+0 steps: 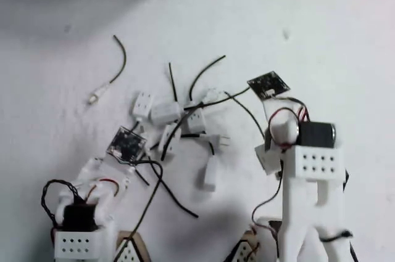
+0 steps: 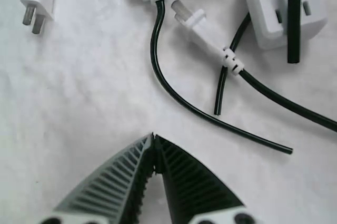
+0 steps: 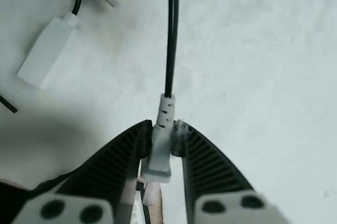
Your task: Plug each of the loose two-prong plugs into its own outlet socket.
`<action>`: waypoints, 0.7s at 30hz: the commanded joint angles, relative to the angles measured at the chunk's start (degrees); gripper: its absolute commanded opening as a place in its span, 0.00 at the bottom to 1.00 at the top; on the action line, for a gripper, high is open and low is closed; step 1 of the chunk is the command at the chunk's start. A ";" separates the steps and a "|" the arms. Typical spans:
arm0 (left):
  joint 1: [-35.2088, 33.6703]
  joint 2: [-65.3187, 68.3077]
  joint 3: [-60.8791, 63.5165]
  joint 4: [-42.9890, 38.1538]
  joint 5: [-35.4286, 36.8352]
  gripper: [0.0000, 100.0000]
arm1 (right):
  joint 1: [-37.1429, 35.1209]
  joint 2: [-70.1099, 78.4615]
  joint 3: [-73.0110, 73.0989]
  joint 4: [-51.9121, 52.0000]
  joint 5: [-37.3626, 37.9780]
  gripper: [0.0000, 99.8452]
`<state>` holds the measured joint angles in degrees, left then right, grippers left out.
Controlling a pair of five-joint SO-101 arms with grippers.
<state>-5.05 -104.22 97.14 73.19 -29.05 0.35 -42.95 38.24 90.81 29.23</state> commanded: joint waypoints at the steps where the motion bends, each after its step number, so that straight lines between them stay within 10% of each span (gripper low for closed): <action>1: 0.48 0.40 -0.18 0.53 -0.35 0.02 | 0.13 -6.37 -0.18 0.66 0.00 0.02; 21: 0.48 0.31 -22.24 0.18 -0.62 0.02 | 0.04 -25.80 1.49 0.84 -0.09 0.02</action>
<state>-5.05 -103.78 86.24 73.98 -29.05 0.26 -66.42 40.44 93.98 29.23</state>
